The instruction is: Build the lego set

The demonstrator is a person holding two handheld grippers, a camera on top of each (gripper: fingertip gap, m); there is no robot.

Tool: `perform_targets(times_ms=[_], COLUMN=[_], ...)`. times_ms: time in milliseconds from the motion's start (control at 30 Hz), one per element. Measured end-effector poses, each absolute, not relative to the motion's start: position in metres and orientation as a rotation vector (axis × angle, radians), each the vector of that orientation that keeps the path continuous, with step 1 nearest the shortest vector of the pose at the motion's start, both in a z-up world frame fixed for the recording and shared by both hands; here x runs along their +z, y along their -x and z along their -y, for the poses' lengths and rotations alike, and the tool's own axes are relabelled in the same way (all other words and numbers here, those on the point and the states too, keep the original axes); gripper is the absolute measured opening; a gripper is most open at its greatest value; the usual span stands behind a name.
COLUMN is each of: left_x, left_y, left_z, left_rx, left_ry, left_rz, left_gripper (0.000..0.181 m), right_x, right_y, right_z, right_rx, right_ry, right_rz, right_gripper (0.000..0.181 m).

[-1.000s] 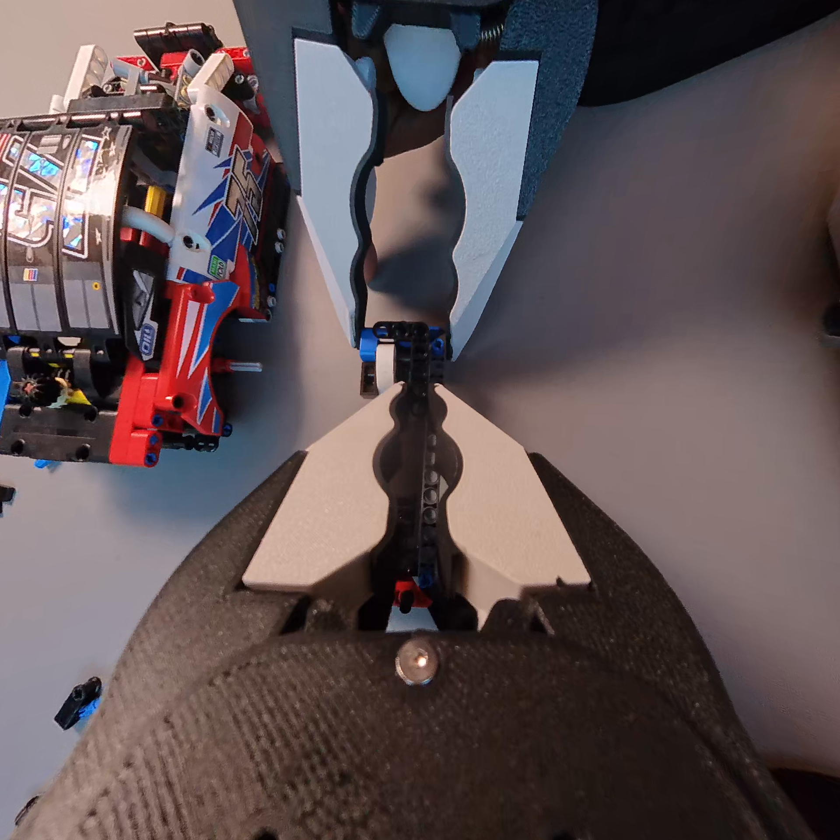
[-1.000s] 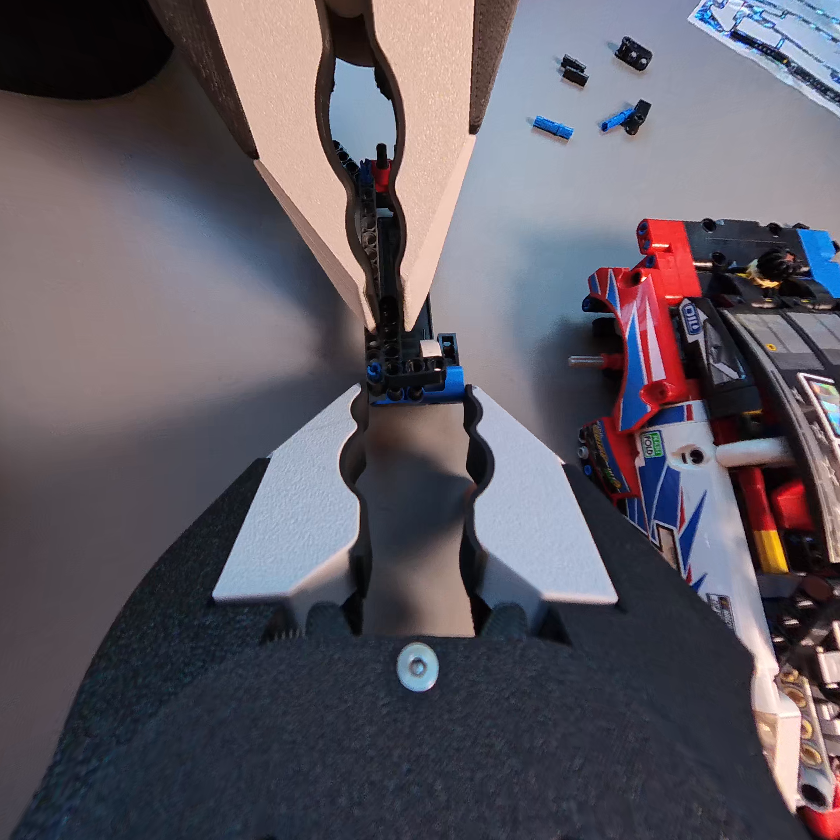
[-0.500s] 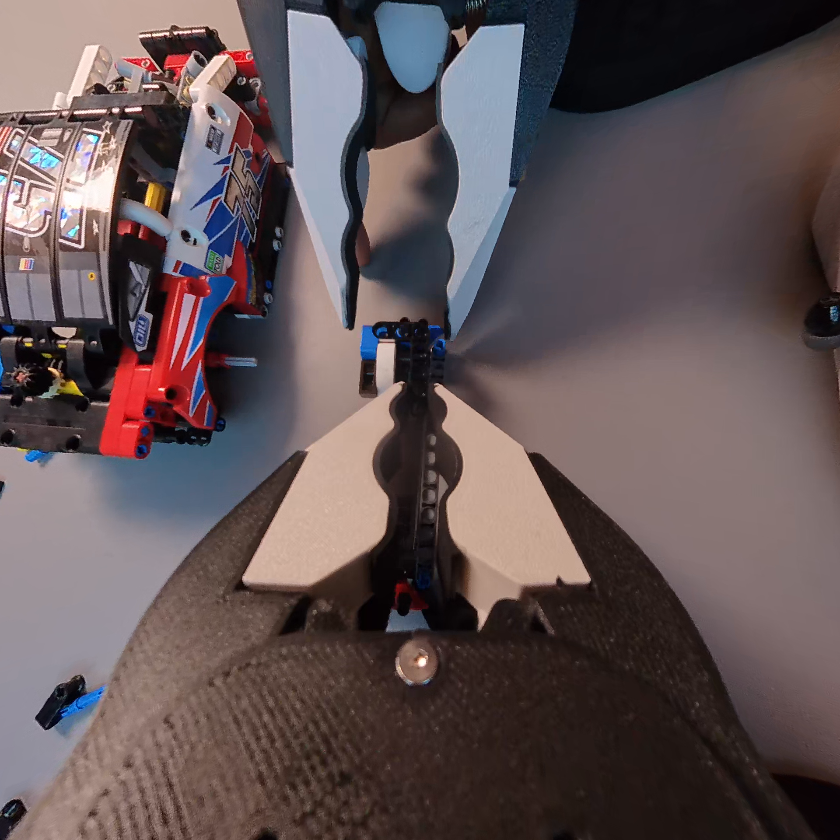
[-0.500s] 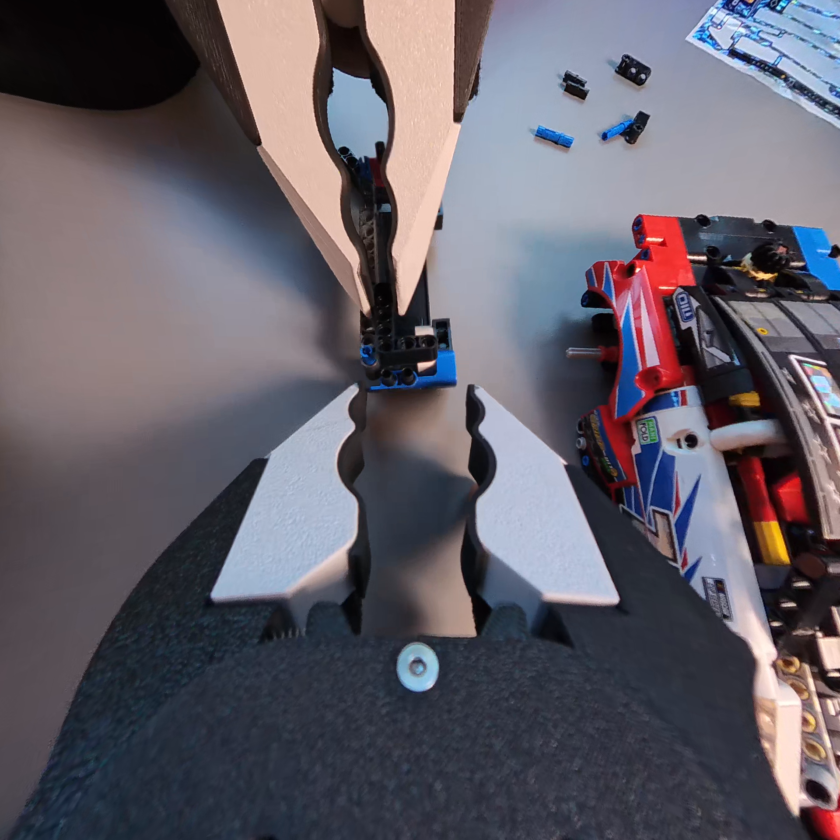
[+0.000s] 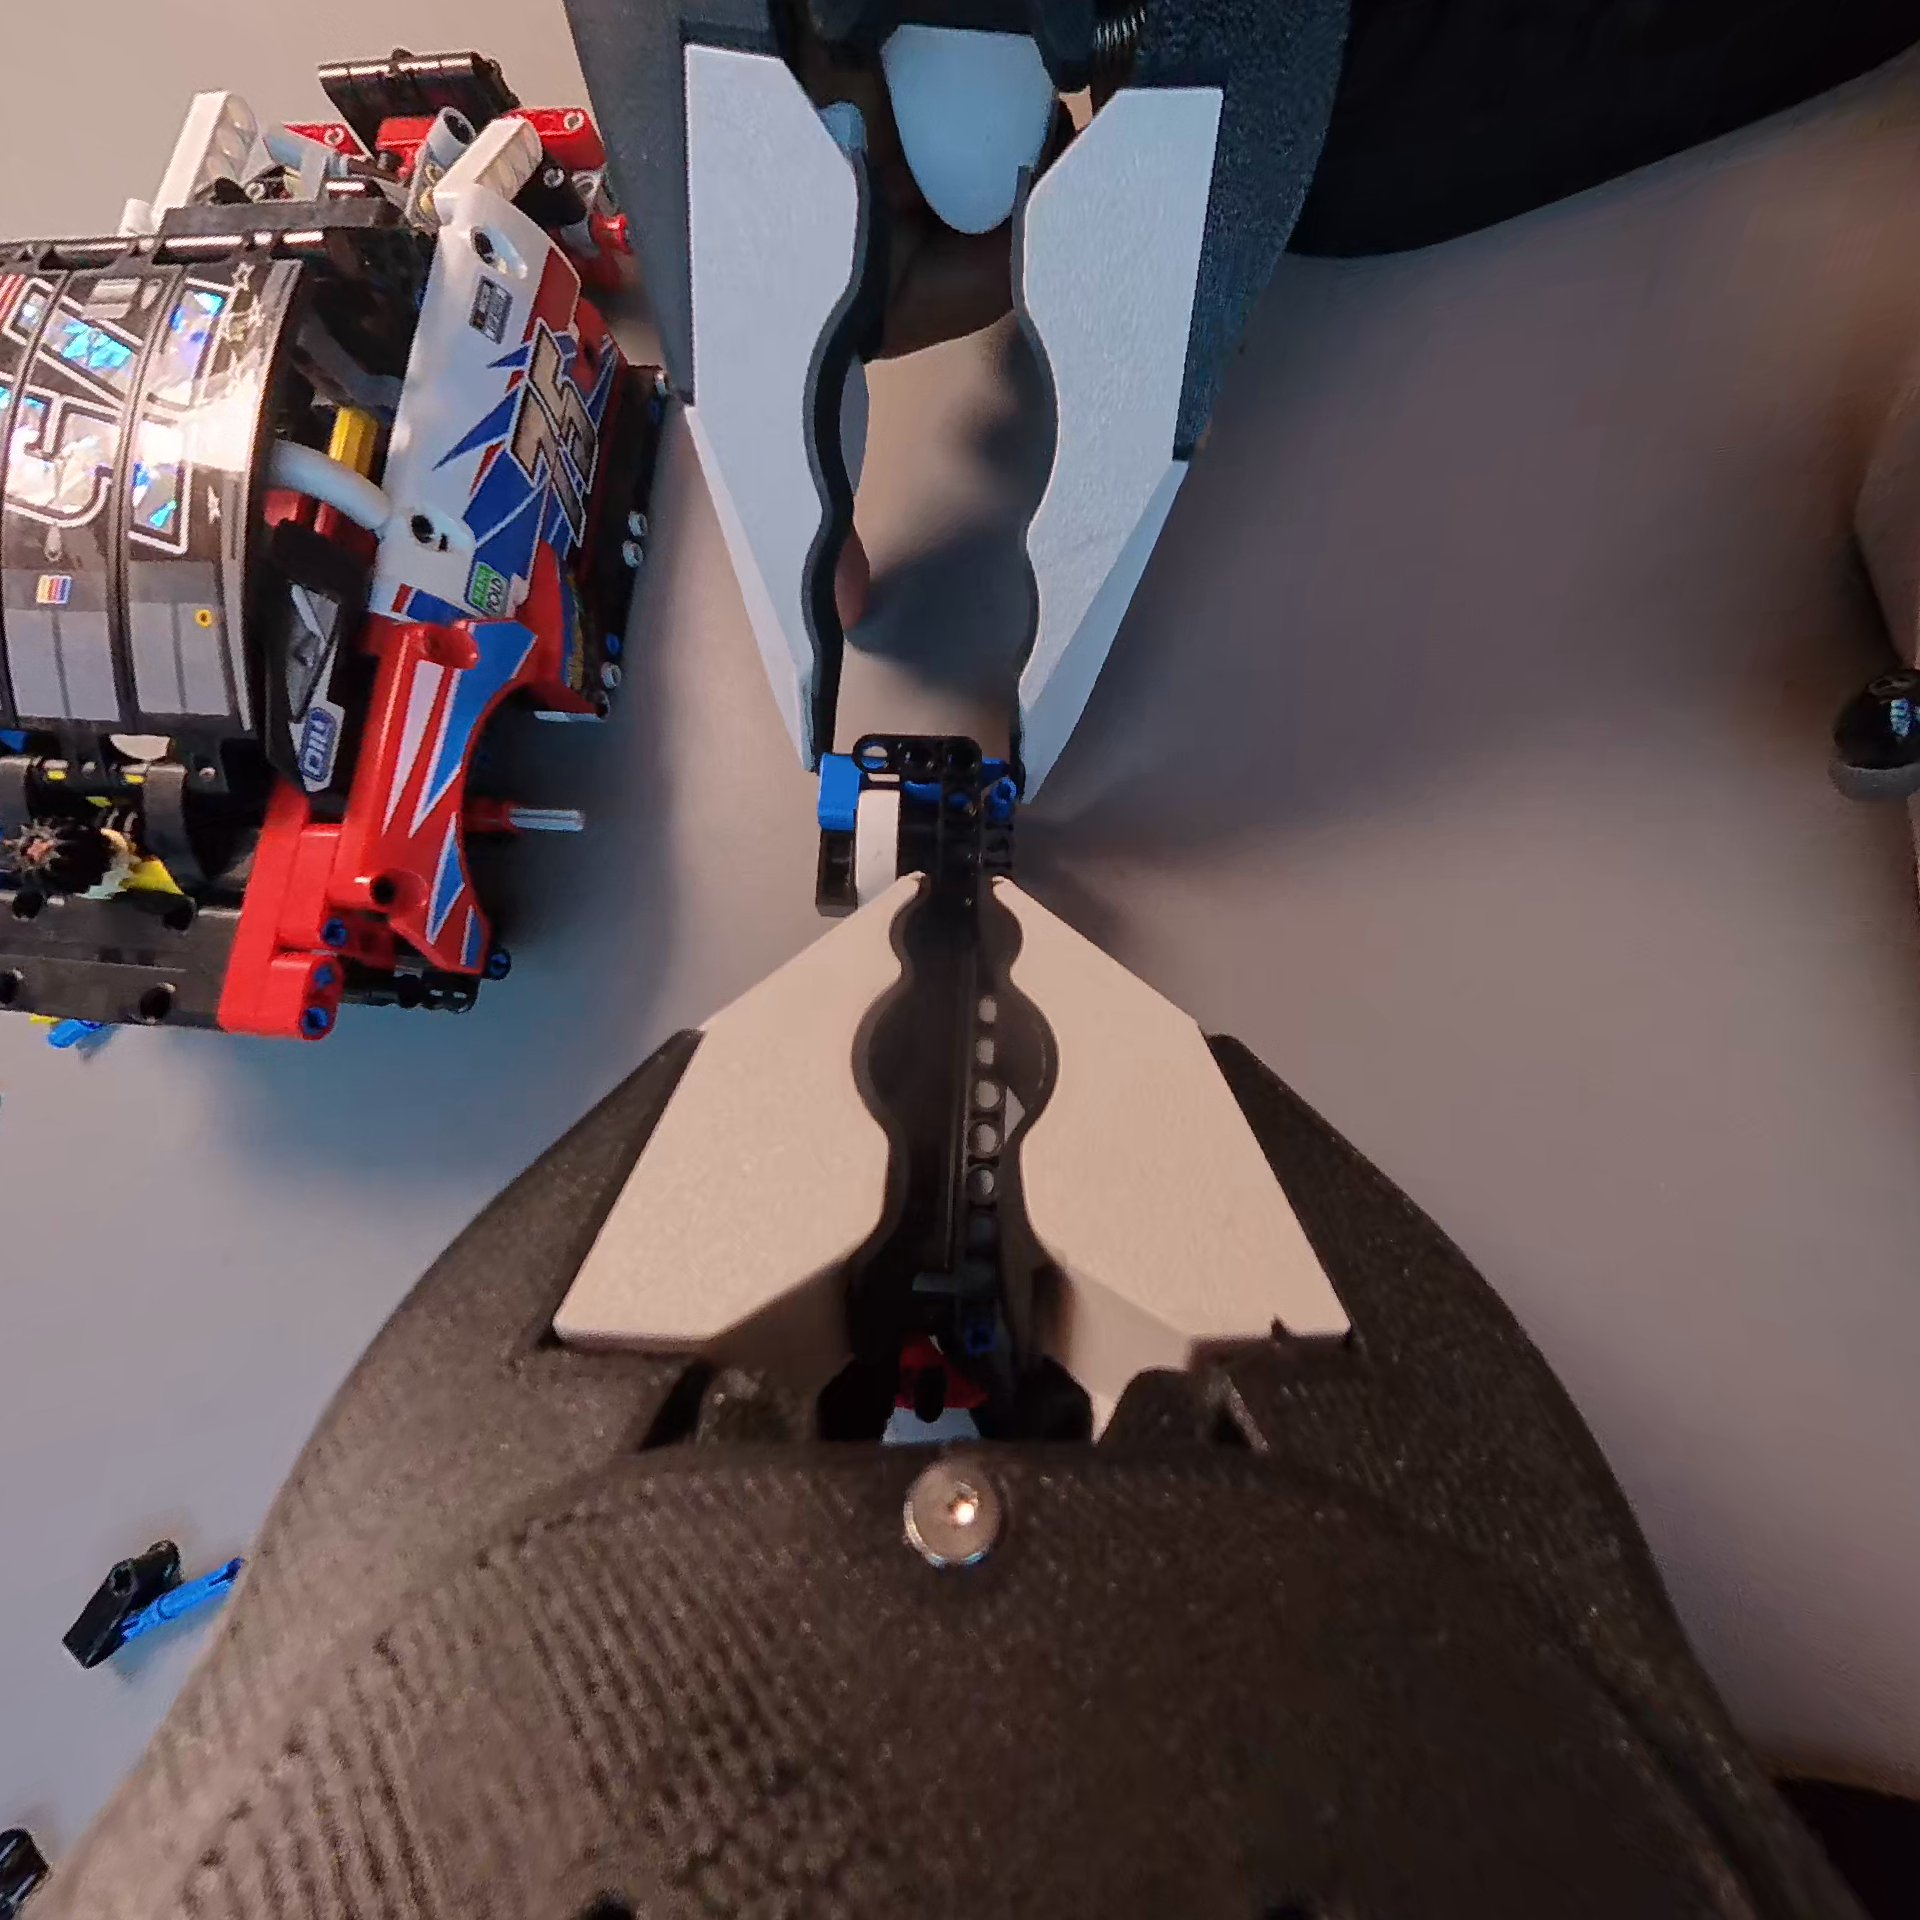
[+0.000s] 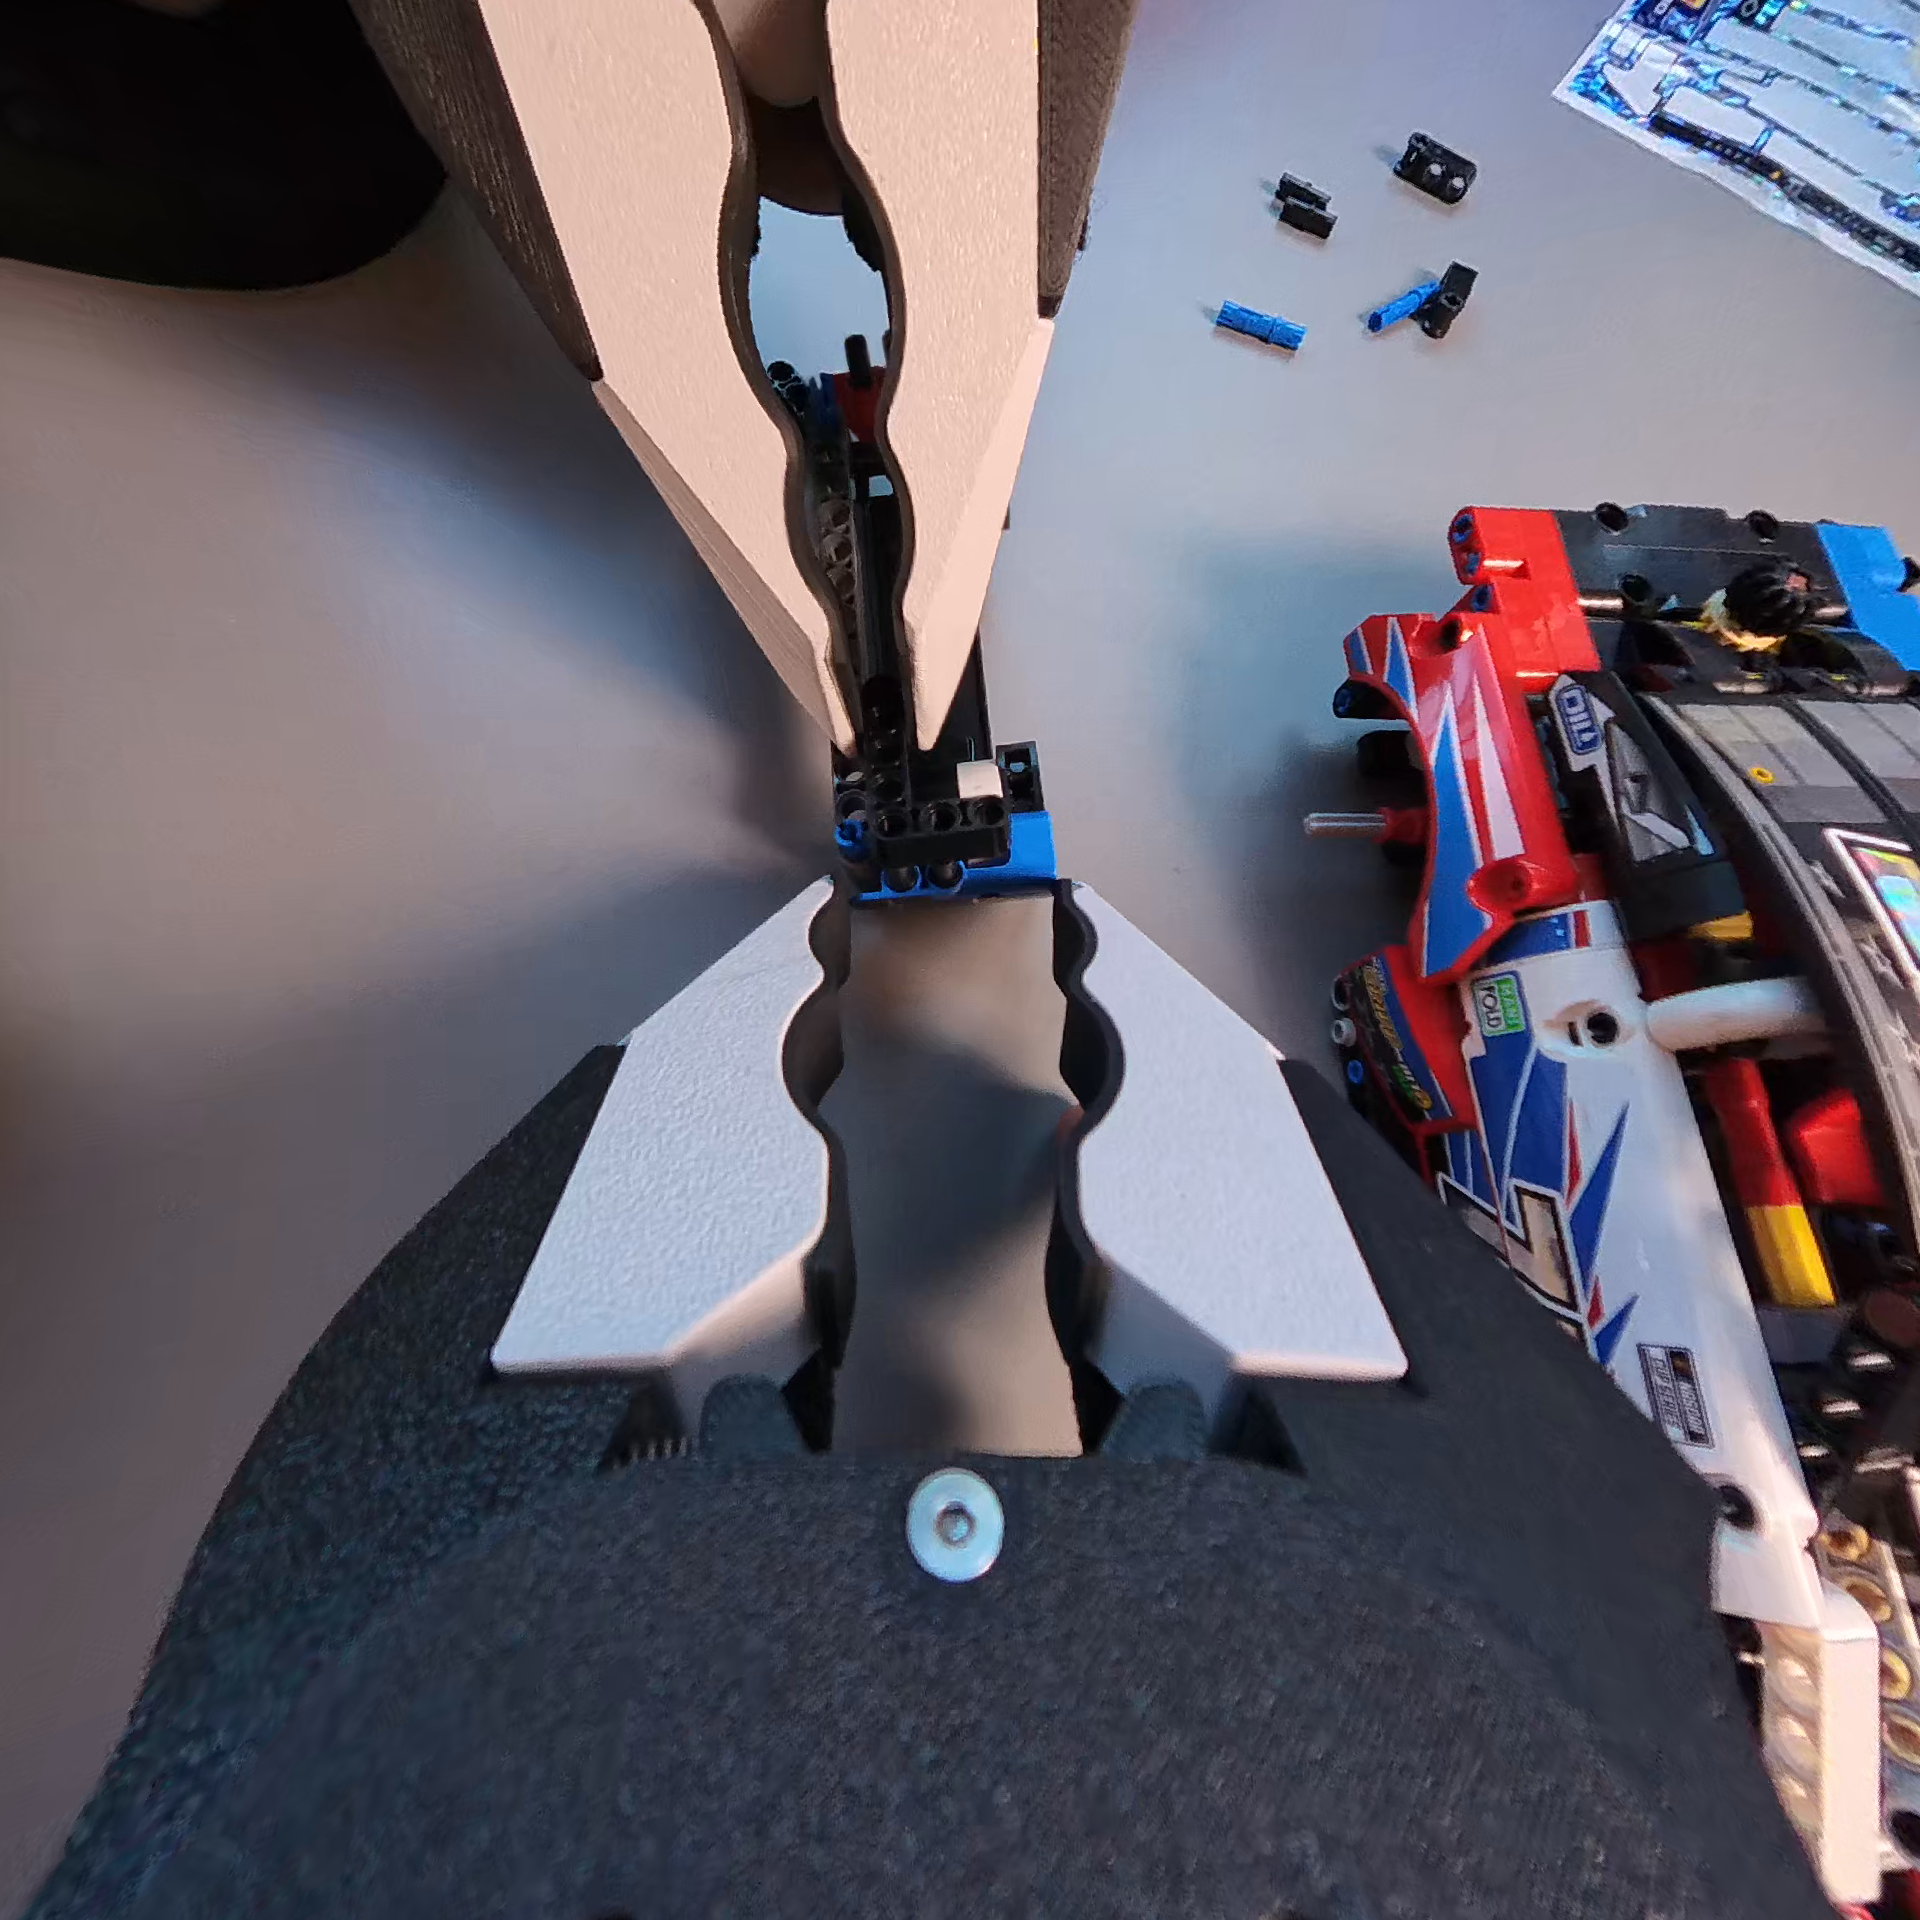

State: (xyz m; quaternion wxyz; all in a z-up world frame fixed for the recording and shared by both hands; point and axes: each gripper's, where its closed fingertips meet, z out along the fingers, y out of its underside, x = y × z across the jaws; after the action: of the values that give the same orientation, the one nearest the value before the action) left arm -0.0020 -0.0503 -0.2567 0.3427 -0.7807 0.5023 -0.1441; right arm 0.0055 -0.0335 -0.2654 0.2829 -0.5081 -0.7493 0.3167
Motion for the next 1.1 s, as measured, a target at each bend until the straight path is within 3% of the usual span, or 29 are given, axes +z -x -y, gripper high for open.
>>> perform_targets(times_ms=[667, 833, 1100], left_x=[-0.256, -0.256, -0.253], left_y=[0.006, 0.005, 0.005], left_z=[0.049, 0.05, 0.054], left_rx=[-0.439, -0.442, -0.415], left_ry=[2.008, 2.007, 1.995], left_rz=[-1.223, -1.227, -1.267], left_gripper=[0.005, 0.005, 0.005], right_x=[-0.263, -0.259, -0.265], right_y=[-0.001, -0.007, -0.012], right_z=[0.034, 0.039, 0.033], right_rx=[0.902, 0.929, 0.871], right_ry=[1.354, 1.187, 1.137], right_rz=[1.973, 2.012, 2.05], right_gripper=[0.036, 0.046, 0.046])
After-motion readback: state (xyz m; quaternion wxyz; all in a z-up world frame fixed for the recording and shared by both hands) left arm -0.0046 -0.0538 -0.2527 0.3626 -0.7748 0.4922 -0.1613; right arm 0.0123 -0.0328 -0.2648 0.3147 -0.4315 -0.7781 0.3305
